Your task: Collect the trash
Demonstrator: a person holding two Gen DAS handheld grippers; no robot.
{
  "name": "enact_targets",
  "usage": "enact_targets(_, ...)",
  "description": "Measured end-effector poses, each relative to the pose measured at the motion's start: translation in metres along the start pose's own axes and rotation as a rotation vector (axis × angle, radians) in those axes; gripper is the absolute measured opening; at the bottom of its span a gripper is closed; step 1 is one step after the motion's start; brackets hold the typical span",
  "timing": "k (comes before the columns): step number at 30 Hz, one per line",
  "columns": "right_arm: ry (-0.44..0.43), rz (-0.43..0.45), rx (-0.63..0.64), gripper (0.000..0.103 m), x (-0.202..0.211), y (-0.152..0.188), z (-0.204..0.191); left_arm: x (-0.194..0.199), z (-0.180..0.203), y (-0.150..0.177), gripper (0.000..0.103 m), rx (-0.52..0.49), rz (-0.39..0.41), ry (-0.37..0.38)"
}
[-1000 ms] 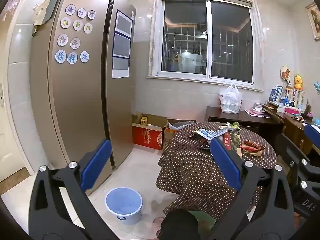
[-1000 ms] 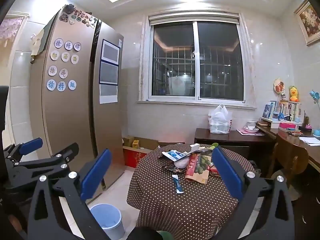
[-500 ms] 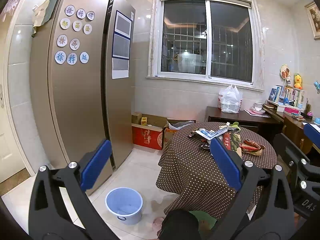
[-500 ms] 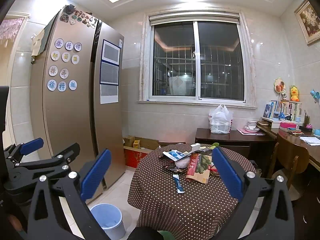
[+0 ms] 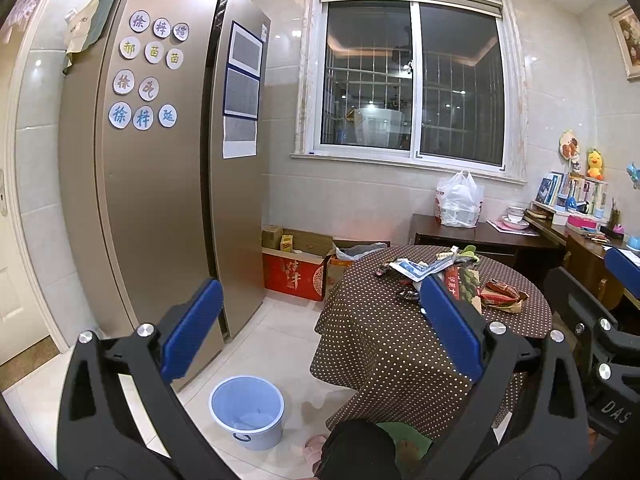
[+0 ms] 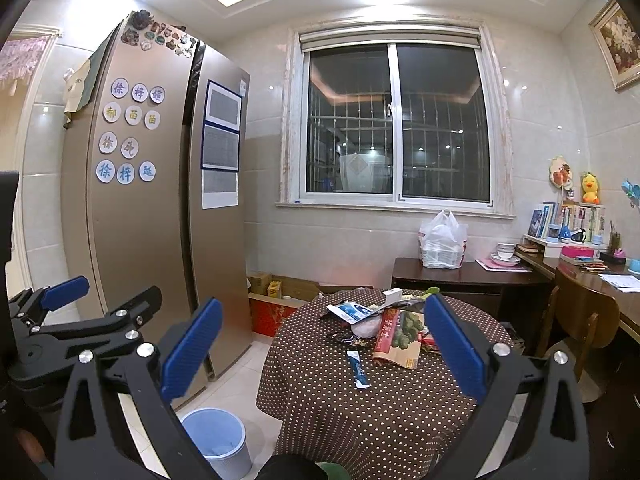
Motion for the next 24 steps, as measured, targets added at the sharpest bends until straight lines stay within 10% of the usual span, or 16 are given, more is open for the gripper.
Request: enact_targets(24,-0.011,-0.009,-0.001,0.099,-0.0013,-0.0010,-0.0050,0.0017,0.0037,-0.0020,0.097,-0.005,-0.001,0.001)
Point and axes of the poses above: each gripper's, at about its wrist camera, not at the fingertips, and x roughly against the way its jaws point, z to its right, y to its underside, the point moved 7 cm from there along -x, roughly the way its jaws point, and after that the axes turned 12 degrees about -z, right-handed, at the moved point
